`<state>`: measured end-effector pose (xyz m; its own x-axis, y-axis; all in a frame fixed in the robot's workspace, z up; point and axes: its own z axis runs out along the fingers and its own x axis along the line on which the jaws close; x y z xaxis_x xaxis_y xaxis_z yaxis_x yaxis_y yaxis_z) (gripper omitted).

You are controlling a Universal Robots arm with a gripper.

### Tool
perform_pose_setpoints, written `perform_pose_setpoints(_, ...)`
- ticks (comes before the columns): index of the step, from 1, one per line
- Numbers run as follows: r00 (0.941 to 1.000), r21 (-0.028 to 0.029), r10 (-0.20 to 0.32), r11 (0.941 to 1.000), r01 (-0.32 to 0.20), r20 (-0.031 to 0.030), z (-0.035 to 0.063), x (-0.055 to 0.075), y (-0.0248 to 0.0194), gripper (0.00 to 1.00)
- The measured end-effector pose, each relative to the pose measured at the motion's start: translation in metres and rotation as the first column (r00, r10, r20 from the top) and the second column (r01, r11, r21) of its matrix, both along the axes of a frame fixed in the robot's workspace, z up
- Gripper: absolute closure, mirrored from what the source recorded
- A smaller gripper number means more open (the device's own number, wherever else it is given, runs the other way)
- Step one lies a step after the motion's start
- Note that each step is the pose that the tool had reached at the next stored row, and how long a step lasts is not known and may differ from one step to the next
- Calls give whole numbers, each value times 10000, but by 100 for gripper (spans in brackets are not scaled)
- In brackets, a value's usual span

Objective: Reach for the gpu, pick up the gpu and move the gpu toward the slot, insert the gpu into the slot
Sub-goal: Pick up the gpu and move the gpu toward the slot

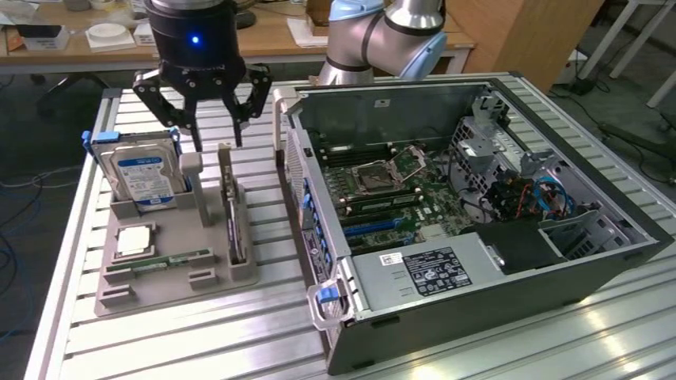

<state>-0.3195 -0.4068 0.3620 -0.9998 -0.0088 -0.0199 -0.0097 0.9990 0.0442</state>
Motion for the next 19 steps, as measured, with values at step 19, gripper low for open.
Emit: perform_pose_setpoints(19,10000,0,-1,10000,1,0,-346,0,-243,47)
